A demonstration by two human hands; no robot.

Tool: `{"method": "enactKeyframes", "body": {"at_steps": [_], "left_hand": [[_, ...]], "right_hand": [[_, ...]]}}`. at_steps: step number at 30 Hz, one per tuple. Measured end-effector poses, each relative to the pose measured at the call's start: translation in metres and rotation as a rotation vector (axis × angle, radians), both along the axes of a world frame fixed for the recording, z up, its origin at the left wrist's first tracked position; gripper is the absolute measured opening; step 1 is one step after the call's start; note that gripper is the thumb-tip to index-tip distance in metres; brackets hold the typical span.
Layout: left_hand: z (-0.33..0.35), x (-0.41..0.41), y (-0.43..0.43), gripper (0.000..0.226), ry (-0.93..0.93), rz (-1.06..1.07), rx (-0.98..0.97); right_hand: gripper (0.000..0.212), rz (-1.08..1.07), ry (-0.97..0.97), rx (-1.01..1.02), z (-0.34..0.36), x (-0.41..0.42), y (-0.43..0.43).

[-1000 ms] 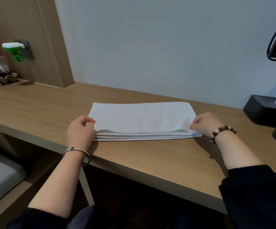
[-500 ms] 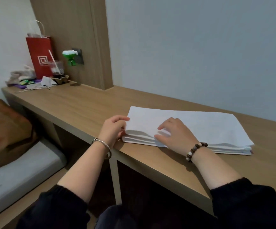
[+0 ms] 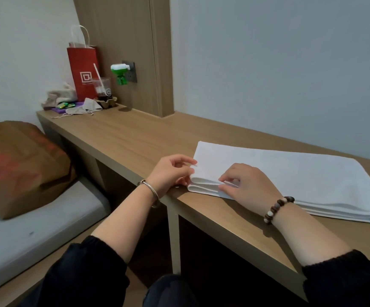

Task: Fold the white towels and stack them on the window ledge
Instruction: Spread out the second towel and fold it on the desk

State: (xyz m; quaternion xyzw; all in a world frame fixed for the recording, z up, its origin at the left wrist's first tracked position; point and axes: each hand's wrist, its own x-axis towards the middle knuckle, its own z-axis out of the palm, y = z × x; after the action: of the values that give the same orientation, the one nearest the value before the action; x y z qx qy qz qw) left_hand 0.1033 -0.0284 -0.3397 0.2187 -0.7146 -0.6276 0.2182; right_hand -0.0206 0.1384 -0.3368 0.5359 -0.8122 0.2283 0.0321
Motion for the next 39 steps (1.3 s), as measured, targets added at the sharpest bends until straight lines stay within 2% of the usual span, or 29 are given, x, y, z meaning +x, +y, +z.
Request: {"method": "enactKeyframes", "body": {"at_steps": [5,9,12,14,22,25,29,35,39], "left_hand": [[-0.011,-0.001,0.007,0.023,-0.018,0.054,-0.274],[-0.012,-0.001,0.007,0.021,0.011,0.072,-0.265],[-0.011,0.001,-0.005,0.031,0.004,0.077,-0.233],[-0.012,0.005,-0.012,0.031,-0.056,0.087,-0.311],[-0.024,0.026,-0.02,0.034,-0.136,-0.113,-0.682],[-0.02,0.032,-0.026,0.041,-0.193,-0.211,-0.704],[-0.016,0.033,-0.03,0.045,-0.247,-0.291,-0.711],[-0.015,0.034,-0.037,0.045,-0.284,-0.362,-0.795],[-0.017,0.039,-0.045,0.051,-0.309,-0.359,-0.799]], "right_hand": [[0.019,-0.027,0.039,-0.041,-0.001,0.006,-0.001],[0.02,0.028,0.077,-0.04,-0.002,0.017,-0.012],[0.023,0.044,0.09,-0.033,-0.006,0.022,-0.021],[0.024,0.043,0.09,-0.03,-0.008,0.022,-0.023],[0.022,0.039,0.022,-0.098,-0.006,0.023,-0.036],[0.016,0.036,-0.035,-0.231,-0.007,0.023,-0.037],[0.008,0.07,0.019,-0.359,-0.006,0.026,-0.039],[0.017,0.073,0.063,-0.187,-0.01,0.032,-0.039],[0.011,0.054,0.06,-0.213,-0.011,0.032,-0.039]]}}
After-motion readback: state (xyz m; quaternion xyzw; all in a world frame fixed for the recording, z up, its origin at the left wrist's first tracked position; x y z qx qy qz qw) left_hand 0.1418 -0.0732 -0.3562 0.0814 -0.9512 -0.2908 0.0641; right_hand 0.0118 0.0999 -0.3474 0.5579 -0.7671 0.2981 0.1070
